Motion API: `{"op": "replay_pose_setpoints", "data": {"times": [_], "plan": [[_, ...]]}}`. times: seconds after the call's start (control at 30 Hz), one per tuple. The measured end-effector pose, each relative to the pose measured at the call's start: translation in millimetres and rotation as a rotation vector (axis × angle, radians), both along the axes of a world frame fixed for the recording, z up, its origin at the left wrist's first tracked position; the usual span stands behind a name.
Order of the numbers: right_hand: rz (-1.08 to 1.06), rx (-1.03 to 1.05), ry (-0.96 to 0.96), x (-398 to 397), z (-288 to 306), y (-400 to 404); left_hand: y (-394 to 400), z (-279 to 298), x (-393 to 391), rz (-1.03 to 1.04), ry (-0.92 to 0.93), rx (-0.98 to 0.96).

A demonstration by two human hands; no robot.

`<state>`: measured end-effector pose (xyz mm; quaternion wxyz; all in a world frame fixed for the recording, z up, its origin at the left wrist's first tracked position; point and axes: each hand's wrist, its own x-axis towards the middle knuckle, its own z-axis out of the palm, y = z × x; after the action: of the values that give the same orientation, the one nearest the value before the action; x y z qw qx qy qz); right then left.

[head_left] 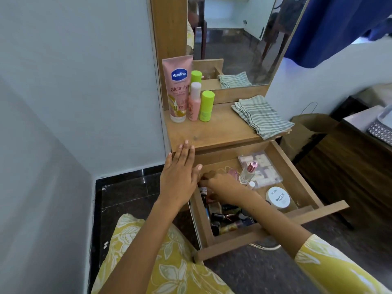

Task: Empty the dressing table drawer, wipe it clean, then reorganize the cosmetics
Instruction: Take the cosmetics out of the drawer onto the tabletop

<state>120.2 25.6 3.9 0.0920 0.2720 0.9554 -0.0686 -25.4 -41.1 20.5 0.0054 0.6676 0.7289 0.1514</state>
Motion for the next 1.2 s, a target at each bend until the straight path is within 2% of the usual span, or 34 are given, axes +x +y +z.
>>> {"op": "replay_pose_setpoints", "data": {"times": [0.17,0.3,0.5,0.73,0.83,0.9,0.97,1.03,1.1,1.2], "plan": [[0.094,0.134,-0.015,5.7,2.0,-0.4,1.3,-2.0,-0.6,0.008,0.009,-0.003],[0.105,0.160,-0.032,5.1,1.7,-1.8,1.8,-2.9,-1.3,0.008,0.012,-0.005],[0.028,0.133,-0.129,8.3,-4.5,-2.2,1.5,-3.6,-1.3,0.010,0.014,-0.008],[-0.112,-0.005,-0.024,14.0,3.0,1.8,2.3,-5.0,-1.6,0.013,0.009,-0.006],[-0.278,-0.149,0.189,22.3,19.2,3.8,2.0,-5.5,-1.0,0.015,0.005,-0.003],[-0.383,-0.218,0.456,28.1,35.1,4.0,2.4,-5.1,1.7,0.009,-0.003,0.004],[-0.485,-0.194,0.761,27.2,50.8,7.6,4.3,-4.1,3.1,0.005,-0.014,0.005],[-0.570,-0.154,0.980,14.2,62.6,16.7,5.1,-3.4,1.7,0.020,-0.015,0.006],[-0.623,-0.134,1.059,-7.0,67.3,30.1,4.7,-3.5,-0.8,0.033,0.001,0.008],[-0.686,-0.117,1.039,-35.0,61.9,46.4,2.3,-5.1,0.3,0.034,-0.008,0.001]]}}
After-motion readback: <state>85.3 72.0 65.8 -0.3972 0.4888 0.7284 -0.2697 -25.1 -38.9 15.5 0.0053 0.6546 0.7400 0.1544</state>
